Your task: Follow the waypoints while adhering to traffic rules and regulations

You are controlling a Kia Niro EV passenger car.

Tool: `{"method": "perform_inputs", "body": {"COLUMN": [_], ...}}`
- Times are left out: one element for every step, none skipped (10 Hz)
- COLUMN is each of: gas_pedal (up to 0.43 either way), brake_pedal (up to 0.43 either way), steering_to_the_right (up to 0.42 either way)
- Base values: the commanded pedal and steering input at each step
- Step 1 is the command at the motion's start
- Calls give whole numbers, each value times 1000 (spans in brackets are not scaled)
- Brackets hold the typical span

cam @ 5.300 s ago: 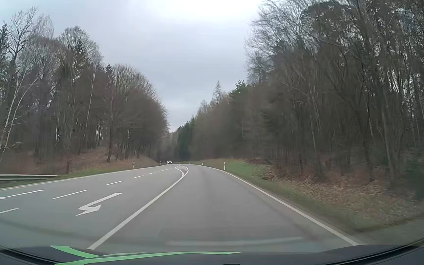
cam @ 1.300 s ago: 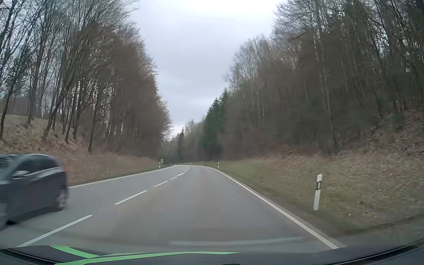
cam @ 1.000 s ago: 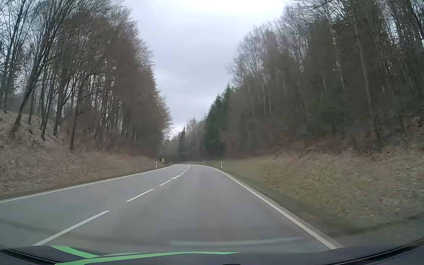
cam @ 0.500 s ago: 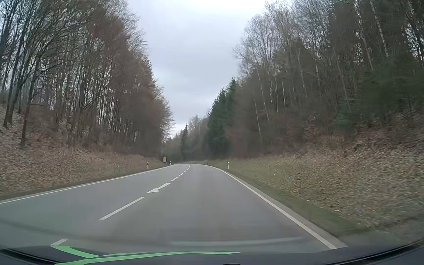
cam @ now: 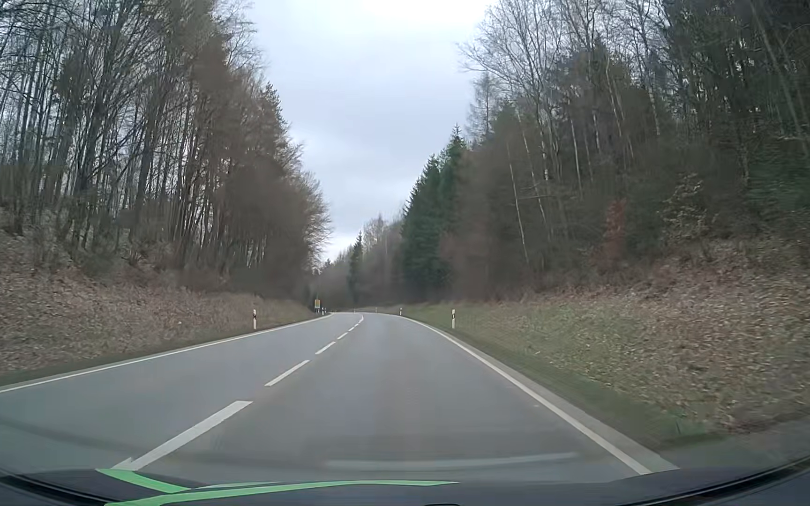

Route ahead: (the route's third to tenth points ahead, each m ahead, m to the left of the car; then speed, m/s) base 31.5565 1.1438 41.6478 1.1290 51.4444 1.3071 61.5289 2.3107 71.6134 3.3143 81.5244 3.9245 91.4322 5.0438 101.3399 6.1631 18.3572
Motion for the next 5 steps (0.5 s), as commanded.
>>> {"method": "perform_inputs", "body": {"gas_pedal": [197, 197, 197, 197, 197], "brake_pedal": [0, 0, 0, 0, 0], "steering_to_the_right": [-5, -5, -5, -5, -5]}}
